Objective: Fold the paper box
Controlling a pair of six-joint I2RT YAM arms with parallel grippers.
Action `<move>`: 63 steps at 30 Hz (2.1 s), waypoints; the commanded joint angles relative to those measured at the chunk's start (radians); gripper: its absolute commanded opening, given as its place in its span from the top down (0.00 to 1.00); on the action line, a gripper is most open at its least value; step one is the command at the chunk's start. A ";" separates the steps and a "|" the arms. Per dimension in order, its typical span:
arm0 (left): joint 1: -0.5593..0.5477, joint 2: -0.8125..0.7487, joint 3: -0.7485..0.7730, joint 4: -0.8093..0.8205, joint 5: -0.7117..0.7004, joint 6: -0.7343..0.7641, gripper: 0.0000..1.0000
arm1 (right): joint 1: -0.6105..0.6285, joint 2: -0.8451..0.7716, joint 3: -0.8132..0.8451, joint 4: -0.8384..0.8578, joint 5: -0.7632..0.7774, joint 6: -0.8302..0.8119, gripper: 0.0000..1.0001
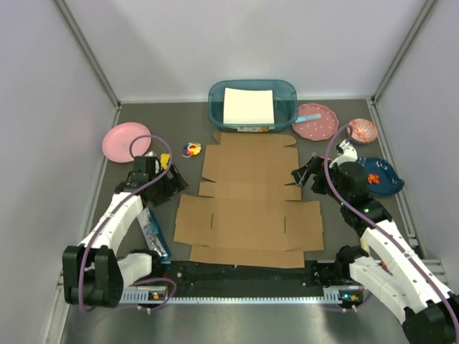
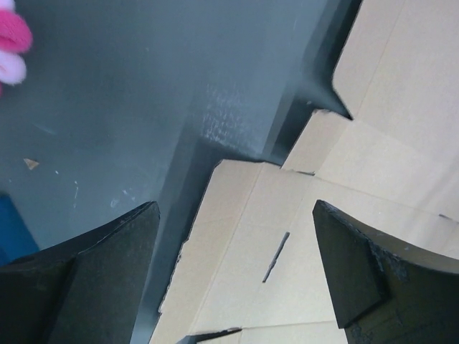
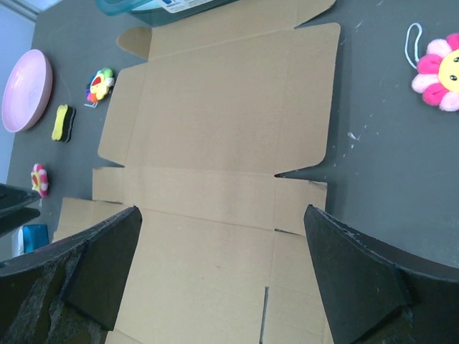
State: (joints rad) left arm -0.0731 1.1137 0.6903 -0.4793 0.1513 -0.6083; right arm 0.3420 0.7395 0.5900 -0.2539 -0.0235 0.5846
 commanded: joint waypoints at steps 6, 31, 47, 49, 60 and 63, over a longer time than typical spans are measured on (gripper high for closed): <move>0.001 0.064 -0.110 0.021 0.067 -0.021 0.14 | -0.003 -0.009 -0.007 0.054 -0.035 0.000 0.03; -0.099 -0.268 -0.011 0.076 0.307 0.071 1.00 | -0.003 -0.077 0.162 -0.051 -0.027 -0.009 0.04; -0.424 -0.267 0.494 0.110 0.358 0.153 1.00 | -0.003 -0.137 0.671 -0.265 0.020 -0.094 0.04; -0.436 -0.226 0.550 0.116 0.410 0.173 1.00 | -0.003 -0.143 0.694 -0.278 0.020 -0.091 0.04; -0.524 -0.100 0.831 0.166 0.568 0.182 1.00 | -0.003 -0.204 0.746 -0.323 0.020 -0.089 0.05; -0.524 -0.048 0.902 0.154 0.599 0.197 1.00 | -0.003 -0.198 0.786 -0.337 0.017 -0.095 0.05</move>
State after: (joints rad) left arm -0.5892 1.0279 1.4849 -0.4339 0.6781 -0.4381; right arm 0.3416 0.5491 1.2991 -0.5827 -0.0109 0.5121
